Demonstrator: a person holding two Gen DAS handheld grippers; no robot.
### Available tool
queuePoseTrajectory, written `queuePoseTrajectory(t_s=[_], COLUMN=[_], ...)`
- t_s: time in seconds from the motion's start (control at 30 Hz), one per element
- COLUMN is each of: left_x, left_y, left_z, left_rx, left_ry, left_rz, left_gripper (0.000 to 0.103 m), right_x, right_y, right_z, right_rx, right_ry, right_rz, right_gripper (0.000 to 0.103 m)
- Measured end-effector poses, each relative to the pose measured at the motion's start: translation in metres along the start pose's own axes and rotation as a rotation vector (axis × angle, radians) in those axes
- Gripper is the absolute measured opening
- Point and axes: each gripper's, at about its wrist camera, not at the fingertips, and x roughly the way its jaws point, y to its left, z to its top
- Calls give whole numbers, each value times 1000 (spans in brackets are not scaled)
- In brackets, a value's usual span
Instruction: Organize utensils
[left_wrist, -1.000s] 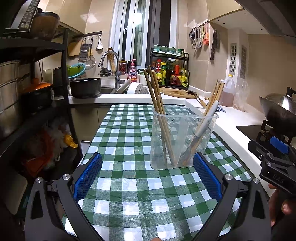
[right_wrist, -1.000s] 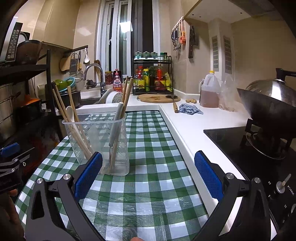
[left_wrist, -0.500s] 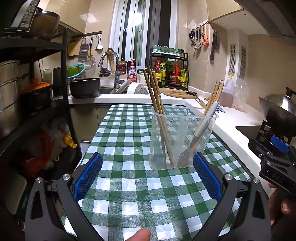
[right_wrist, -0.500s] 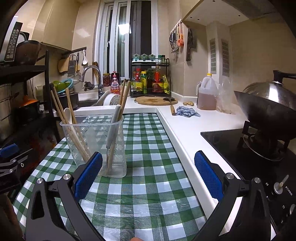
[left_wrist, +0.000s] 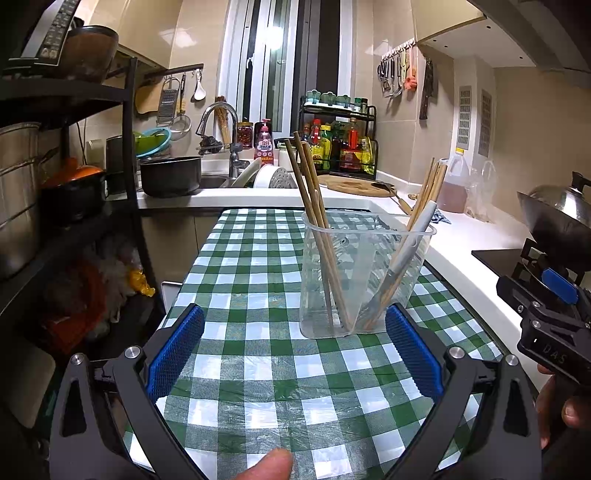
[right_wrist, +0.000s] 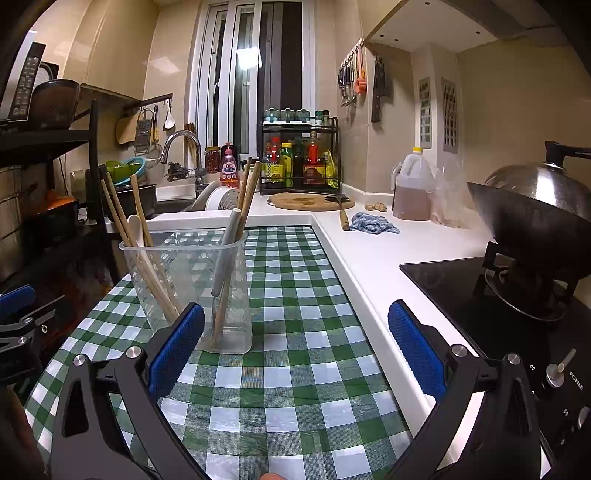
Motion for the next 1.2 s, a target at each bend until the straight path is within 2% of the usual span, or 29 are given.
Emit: queuePoseTrajectory(t_s=[1.2], left_x=[4], left_y=[-4], left_z=[-6], left_rx=[18], left_ry=[20], left_rz=[-8], left_gripper=[95], right_x=[0], right_y=[-1], right_z=[-1], right_rx=[-1], right_ry=[2], right_rz=[0], right_gripper=[98])
